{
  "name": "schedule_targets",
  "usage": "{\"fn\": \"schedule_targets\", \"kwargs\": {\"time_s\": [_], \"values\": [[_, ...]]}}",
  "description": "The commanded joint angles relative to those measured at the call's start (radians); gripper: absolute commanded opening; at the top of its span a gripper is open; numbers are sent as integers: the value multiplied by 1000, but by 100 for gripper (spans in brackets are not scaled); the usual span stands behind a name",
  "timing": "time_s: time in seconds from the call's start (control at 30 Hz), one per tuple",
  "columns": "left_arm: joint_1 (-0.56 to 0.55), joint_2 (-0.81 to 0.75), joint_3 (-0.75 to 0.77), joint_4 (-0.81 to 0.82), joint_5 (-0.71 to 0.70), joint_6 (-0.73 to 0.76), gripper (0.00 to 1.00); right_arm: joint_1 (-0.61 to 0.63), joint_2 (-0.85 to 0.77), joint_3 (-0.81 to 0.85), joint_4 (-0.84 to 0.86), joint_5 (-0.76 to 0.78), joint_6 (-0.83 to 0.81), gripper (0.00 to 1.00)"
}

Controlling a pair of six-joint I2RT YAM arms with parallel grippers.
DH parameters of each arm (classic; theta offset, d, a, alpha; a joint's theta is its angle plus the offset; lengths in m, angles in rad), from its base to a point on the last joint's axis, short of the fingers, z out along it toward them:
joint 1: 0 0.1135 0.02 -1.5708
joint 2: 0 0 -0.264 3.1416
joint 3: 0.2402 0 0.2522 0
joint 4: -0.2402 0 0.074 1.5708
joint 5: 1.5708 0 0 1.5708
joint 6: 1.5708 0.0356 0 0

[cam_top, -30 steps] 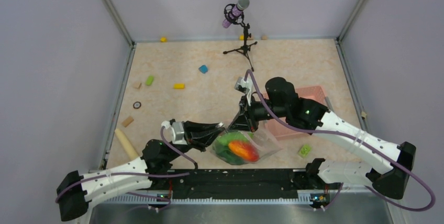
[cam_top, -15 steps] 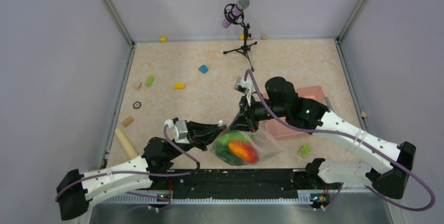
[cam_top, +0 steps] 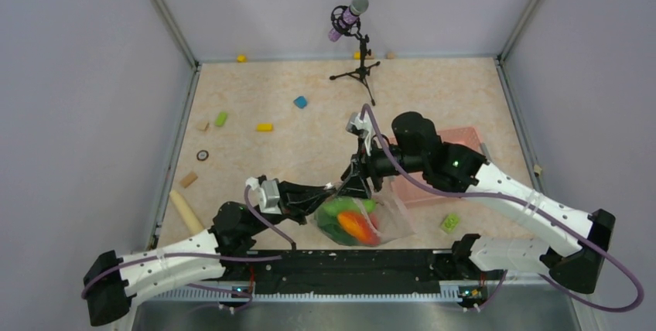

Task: Place the food in the zip-top bag and seal the zipper
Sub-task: Zip the zipper food storage bag at the center of the board.

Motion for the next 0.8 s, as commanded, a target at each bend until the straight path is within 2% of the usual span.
{"fn": "schedule_targets", "kwargs": {"time_s": [0.0,0.13,0.37,0.6,0.77], "values": [[0,-65,2,3,35,29,0,5,-55,54,37,68,-88,57],[0,-121,45,-98,37,36,0,6,-111,48,50,69,-184,67],[0,-92,242,-345,-80,-40,0,5,-104,141,55,28,-387,74],[0,-53,373,-482,-216,-86,0,6,17,262,-22,35,-481,75],[0,-22,422,-563,-218,-76,0,6,45,265,-43,3,-586,69]]}}
